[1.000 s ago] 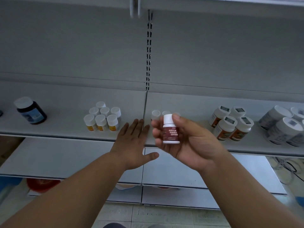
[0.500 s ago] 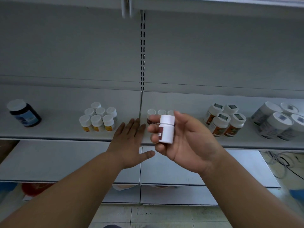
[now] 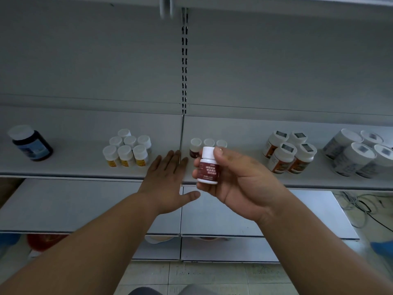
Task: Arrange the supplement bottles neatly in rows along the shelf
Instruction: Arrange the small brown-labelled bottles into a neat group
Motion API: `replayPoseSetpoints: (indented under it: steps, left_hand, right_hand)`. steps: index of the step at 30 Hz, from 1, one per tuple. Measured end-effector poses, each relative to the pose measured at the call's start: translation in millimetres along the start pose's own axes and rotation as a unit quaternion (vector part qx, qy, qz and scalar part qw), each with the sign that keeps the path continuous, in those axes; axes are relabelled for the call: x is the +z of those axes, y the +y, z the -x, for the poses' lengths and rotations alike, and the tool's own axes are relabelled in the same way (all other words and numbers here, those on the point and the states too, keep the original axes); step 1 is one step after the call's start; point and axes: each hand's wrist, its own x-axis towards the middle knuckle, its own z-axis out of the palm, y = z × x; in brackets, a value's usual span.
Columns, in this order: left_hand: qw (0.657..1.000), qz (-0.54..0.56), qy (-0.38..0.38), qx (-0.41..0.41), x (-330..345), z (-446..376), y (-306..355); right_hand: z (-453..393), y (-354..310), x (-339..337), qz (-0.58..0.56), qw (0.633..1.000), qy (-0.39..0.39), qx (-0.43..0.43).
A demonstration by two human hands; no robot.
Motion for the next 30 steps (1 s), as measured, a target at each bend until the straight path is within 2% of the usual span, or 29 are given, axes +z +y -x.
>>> replayPoseSetpoints:
  steps: [2, 4, 6, 7, 8, 10, 11, 12, 13, 14, 17, 18, 19, 22, 26, 30]
  left_hand:
    - [1.000, -0.008, -0.003, -0.004, 0.7, -0.2, -0.3]
    - [1.000, -0.017, -0.006, -0.006, -1.6, 0.5, 0.9]
    - [1.000, -0.021, -0.006, -0.005, -2.3, 0.4, 1.1]
    - [1.000, -0.021, -0.008, -0.004, -1.8, 0.1, 0.9]
    - [1.000, -0.021, -0.008, -0.003, -1.4, -0.3, 0.6]
    - [1.000, -0.012, -0.006, -0.003, -0.6, -0.8, 0.4]
    - [1.000, -0.007, -0.006, -0.003, -1.1, -0.6, 0.6]
    - [1.000, -0.002, -0.006, -0.003, -2.3, -0.1, 0.9]
    - [1.000, 0.002, -0.008, -0.003, -3.7, 0.6, 1.4]
    - [1.000, 0.004, -0.009, -0.004, -5.1, 1.3, 2.0]
    - [1.000, -0.003, -0.007, -0.004, -6.1, 2.5, 2.0]
    - [1.000, -0.006, -0.007, -0.003, -5.7, 2.4, 1.9]
    - [1.000, -0.010, -0.010, -0.001, -5.0, 2.3, 1.6]
    - [1.000, -0.016, -0.012, 0.003, -3.4, 1.5, 1.1]
    - [1.000, -0.016, -0.011, -0.001, -2.7, 1.0, 1.0]
    - [1.000, -0.011, -0.014, -0.002, -2.9, 1.3, 1.7]
  right_hand:
    - [-1.6, 1.0, 0.4, 0.035, 0.998, 0.026, -0.037]
    - [-0.7, 1.0, 2.0, 0.135, 0.985, 0.062, -0.092]
    - [3.1, 0.7, 2.6, 0.297, 0.934, 0.086, -0.179]
    - [5.6, 1.3, 1.9, 0.386, 0.888, 0.082, -0.236]
    - [7.3, 1.9, -0.4, 0.478, 0.825, 0.071, -0.293]
    - [8.1, 3.8, -6.5, 0.617, 0.681, 0.030, -0.393]
    - [7.6, 4.6, -9.9, 0.649, 0.630, 0.009, -0.427]
    - [6.9, 4.8, -11.7, 0.662, 0.603, -0.007, -0.445]
    - [6.1, 5.5, -12.7, 0.664, 0.597, -0.009, -0.450]
    - [5.8, 6.7, -12.7, 0.656, 0.616, 0.001, -0.437]
    - [-1.6, 6.4, -9.4, 0.588, 0.733, 0.078, -0.332]
    - [-9.6, 3.9, -10.5, 0.582, 0.748, 0.108, -0.300]
    - [-19.9, 1.0, -12.7, 0.595, 0.743, 0.132, -0.277]
    - [-52.8, -7.2, -21.0, 0.679, 0.661, 0.143, -0.285]
    - [-82.8, -4.9, -34.2, 0.762, 0.562, 0.104, -0.303]
    - [-92.9, 2.4, -47.1, 0.801, 0.495, 0.090, -0.325]
